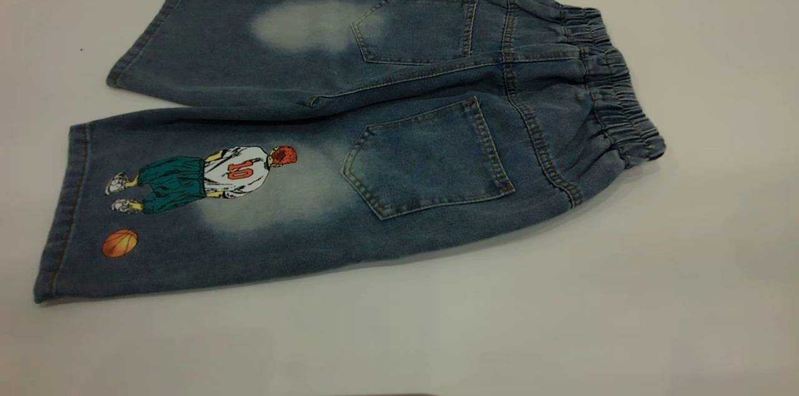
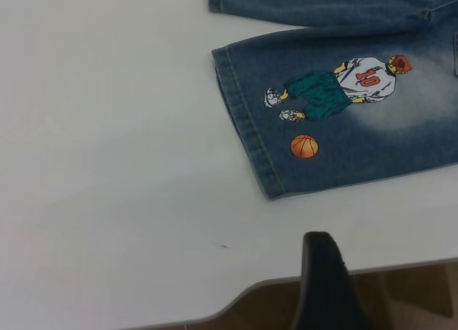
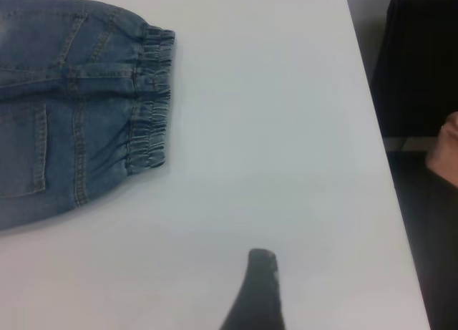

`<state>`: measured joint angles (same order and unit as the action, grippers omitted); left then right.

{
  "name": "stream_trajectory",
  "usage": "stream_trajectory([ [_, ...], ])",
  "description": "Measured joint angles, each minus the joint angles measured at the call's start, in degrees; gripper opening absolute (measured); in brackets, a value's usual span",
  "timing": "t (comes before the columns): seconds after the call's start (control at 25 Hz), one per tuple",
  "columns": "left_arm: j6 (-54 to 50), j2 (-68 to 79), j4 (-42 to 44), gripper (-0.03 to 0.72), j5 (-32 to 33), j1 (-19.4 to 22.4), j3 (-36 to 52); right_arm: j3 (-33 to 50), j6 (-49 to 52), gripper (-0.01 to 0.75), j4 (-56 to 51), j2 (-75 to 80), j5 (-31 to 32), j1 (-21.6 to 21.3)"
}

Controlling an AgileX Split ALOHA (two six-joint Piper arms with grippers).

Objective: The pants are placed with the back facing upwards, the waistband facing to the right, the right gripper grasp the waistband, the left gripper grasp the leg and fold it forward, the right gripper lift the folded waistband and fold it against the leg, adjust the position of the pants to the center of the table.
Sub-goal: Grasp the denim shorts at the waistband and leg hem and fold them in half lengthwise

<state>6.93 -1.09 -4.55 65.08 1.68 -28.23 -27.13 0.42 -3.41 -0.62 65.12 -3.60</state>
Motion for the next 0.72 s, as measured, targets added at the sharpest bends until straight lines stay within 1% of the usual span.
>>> stream_trajectory([
  [0.36, -0.3, 0.0, 0.0, 0.392, 0.0, 0.0, 0.0, 0.0, 0.0, 0.575, 0.0, 0.0, 0.0, 0.0],
  [0.48, -3.8, 0.3, 0.0, 0.392, -0.4, 0.0, -0.1, -0.3, 2.3, 0.575, -0.7, 0.1, -0.3, 0.0],
  [0.64, -8.7, 6.4, 0.0, 0.392, -1.3, 0.0, -1.4, -3.9, 4.1, 0.575, -3.2, 3.8, -0.5, 0.0],
  [0.72, -9.5, 11.5, 0.0, 0.392, -3.0, 0.0, -2.0, -5.8, 4.0, 0.575, -4.5, 7.6, -2.0, 0.0],
])
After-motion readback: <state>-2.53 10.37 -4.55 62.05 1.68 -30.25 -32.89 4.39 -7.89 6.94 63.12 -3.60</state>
